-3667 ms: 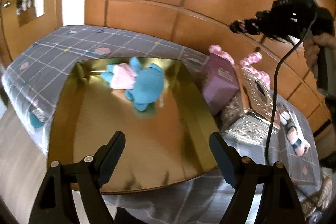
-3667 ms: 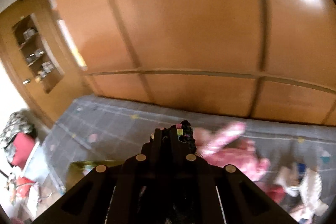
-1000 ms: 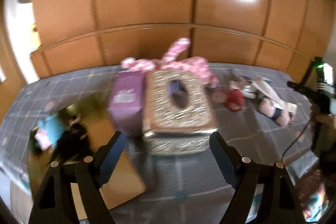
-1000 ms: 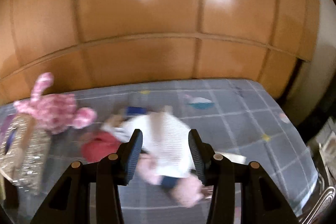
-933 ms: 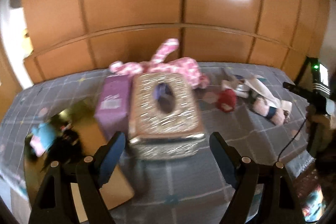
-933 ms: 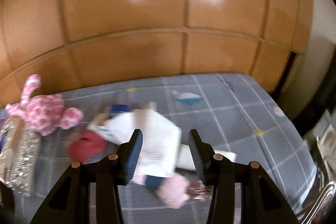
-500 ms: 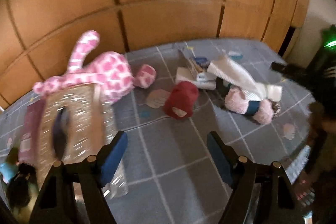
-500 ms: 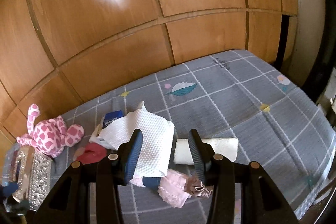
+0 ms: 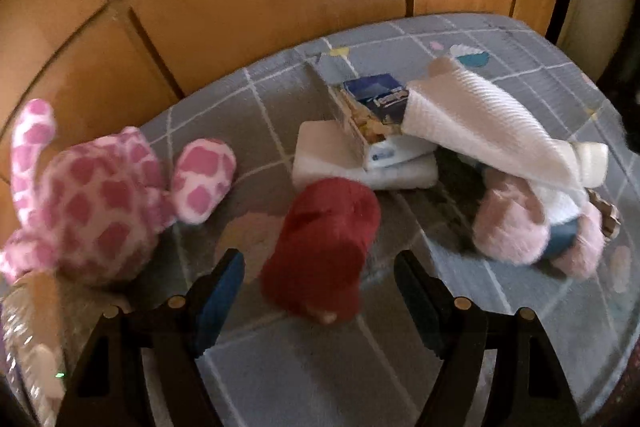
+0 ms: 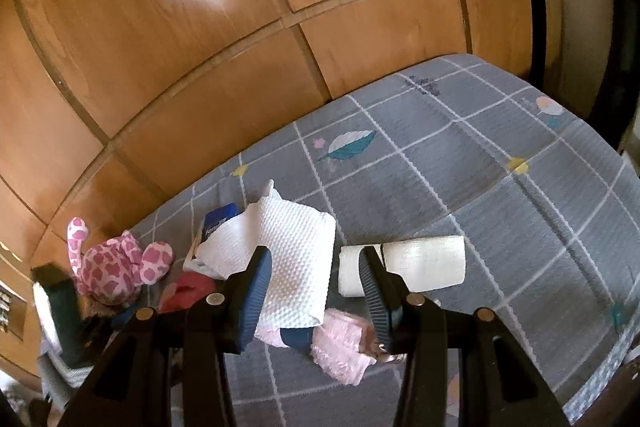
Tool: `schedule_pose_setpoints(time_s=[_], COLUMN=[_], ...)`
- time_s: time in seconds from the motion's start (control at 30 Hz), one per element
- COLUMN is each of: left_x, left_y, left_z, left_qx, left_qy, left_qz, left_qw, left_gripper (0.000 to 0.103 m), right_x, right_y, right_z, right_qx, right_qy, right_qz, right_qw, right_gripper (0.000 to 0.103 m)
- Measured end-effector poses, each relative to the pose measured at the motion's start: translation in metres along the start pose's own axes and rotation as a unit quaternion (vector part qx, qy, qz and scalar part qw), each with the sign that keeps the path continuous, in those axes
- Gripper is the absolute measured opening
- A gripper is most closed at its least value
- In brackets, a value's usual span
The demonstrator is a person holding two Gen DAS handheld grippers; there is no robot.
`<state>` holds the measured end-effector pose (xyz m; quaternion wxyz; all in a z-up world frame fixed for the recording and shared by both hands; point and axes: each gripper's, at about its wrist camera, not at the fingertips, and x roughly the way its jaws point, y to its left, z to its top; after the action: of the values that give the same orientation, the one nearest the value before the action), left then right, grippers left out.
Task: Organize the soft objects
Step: 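Move the left tool to the red knit item and grasp it, then carry the red knit item into the gold tray while the right tool grasps the white towel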
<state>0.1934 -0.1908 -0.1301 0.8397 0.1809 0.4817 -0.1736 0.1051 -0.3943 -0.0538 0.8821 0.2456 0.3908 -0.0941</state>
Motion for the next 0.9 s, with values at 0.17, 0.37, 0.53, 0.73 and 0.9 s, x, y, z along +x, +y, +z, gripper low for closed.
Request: schedule_pose_setpoints(time_s=[0.17, 0.37, 0.53, 0.73, 0.9], left_x=[0.026, 0.016, -0.008, -0.046, -0.077], left_y=[0.005, 0.014, 0.018, 0.018, 0.039], left_z=[0.003, -0.001, -0.021, -0.026, -0.005], left_qx=[-0.013, -0.037, -0.063, -0.036, -0.053], left_qy=[0.033, 0.035, 0.043, 0.023, -0.014], left_qz=[-0.006, -0.034, -0.070, -0.085, -0.083], left_qw=[0.9994, 0.9981, 0.9946, 0.9955, 0.9950], left_gripper=[0.072, 0.033, 0.033, 0.033, 0.033], right_x=[0.003, 0.007, 0.008, 0.008, 0.009], right_y=[-0.001, -0.004, -0.003, -0.004, -0.006], right_z=[0.000, 0.000, 0.001, 0.001, 0.001], right_qx=[0.005, 0.014, 0.011, 0.011, 0.014], right_qy=[0.010, 0.019, 0.021, 0.023, 0.022], right_qz=[0.004, 0.001, -0.004, -0.011, -0.019], right_qw=[1.000, 1.000, 1.000, 1.000, 0.999], right_gripper=[0.046, 0.046, 0.046, 0.046, 0.046])
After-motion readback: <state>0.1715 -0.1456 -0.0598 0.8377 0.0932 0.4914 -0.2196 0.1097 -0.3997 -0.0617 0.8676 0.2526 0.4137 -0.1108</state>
